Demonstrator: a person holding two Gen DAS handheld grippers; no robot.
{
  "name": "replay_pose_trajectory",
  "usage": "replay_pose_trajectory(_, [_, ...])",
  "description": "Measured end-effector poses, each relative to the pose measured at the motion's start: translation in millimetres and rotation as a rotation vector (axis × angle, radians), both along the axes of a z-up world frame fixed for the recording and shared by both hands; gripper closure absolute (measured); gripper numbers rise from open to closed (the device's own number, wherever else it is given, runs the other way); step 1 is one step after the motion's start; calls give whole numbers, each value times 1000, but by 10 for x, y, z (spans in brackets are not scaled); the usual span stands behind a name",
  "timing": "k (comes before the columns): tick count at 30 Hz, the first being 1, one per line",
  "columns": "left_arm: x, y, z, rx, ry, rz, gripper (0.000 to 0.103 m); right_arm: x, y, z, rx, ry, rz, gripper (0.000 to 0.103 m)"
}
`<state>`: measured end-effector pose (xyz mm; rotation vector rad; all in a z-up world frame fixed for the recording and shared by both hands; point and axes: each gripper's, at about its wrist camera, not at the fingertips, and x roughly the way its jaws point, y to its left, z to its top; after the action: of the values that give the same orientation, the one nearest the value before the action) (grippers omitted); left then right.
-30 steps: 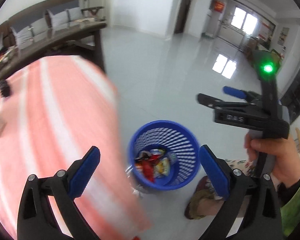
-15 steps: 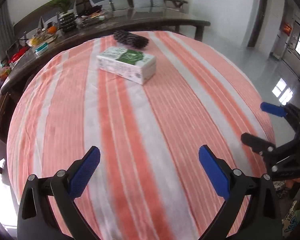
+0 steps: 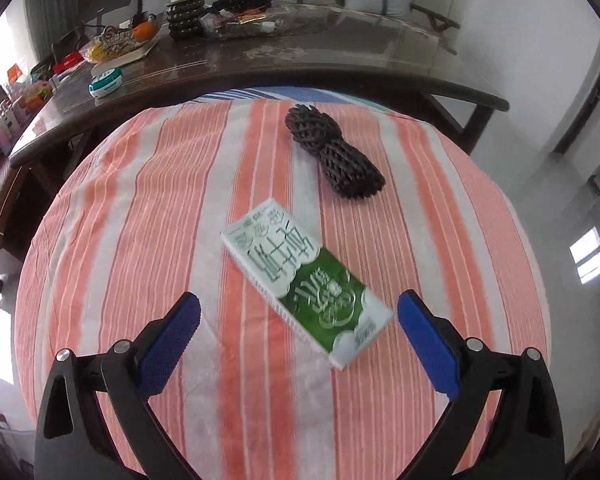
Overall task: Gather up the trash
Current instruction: 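Move both tools back over the table toward the milk carton and mesh bundle, then grasp milk carton with left tool while right grasps black mesh bundle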
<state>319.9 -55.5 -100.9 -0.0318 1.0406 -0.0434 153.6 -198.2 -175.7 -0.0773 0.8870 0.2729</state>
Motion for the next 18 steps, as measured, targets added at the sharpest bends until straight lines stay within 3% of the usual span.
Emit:
replay_pose_trajectory(2, [137,-77,-86,2,21,47,6,-5,-1,0,2,0,0,5])
replay_pose_trajectory(7, [210,-187,-340,126,81,129,6,-19,6,-3,1,-4,-1,5])
replay_pose_trajectory(12, [123,-77,-421,65,80,108,6,-22,10,-3,2,-4,-1,5])
replay_pose_trajectory(13, [89,-60,-407,53,62,87,16,-21,9,-3,2,-4,-1,5])
replay_pose_trajectory(14, [76,-53,-407,46,61,62,39,-19,6,-4,2,-4,-1,5])
replay_pose_trajectory(16, [25,-30,-436,35,74,2,51,-18,5,-4,2,-4,-1,5])
replay_pose_trajectory(18, [-72,19,-426,27,60,-61,56,-18,5,-4,2,-3,-1,5])
